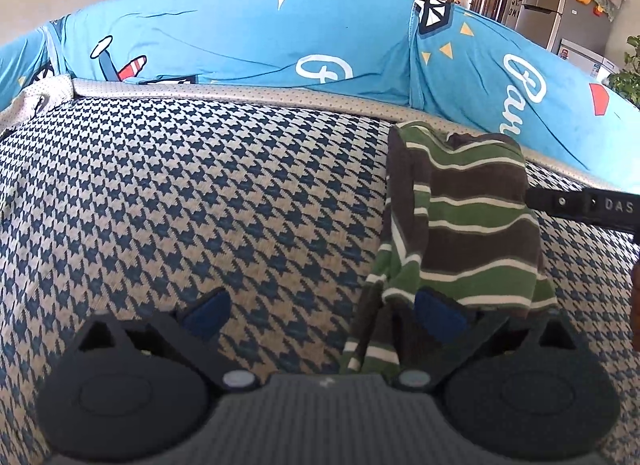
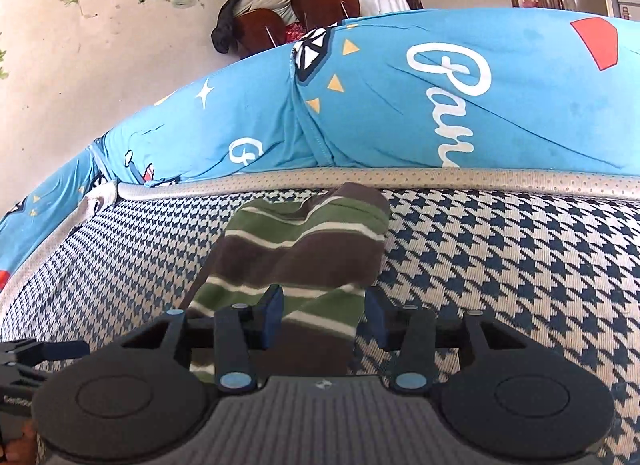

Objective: Fold clothes
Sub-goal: 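Close the right gripper on the end of the striped strip, then lift the strip end up with the right gripper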

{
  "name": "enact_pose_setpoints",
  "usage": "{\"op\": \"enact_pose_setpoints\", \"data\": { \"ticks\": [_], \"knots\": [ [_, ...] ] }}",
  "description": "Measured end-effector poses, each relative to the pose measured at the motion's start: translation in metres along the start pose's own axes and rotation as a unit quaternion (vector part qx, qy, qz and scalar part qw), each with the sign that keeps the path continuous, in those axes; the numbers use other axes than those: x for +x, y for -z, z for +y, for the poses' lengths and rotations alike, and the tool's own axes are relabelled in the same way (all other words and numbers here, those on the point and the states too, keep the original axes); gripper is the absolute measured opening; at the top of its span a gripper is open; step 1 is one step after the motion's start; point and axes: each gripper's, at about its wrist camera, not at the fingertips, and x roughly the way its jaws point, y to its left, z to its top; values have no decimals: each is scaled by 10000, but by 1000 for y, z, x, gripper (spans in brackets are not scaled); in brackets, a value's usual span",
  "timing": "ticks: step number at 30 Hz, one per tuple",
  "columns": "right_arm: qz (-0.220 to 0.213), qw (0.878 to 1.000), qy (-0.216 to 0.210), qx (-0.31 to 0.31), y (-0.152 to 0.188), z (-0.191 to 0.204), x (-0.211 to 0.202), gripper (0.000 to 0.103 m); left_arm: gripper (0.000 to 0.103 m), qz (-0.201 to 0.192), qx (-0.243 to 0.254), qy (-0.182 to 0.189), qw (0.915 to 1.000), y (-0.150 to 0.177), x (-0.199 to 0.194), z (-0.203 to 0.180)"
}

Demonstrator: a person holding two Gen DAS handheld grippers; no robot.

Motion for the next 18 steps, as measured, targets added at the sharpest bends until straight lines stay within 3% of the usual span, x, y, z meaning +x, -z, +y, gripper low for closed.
{"op": "enact_pose_setpoints", "data": {
  "ticks": [9,18],
  "knots": [
    [72,9991,-262,312,-21,-36,41,46,102,131,-14,250,9996,2,3,-11],
    [-25,9949,-953,327,-28,-46,70,47,102,248,27,302,9992,5,9,-15]
  ]
}}
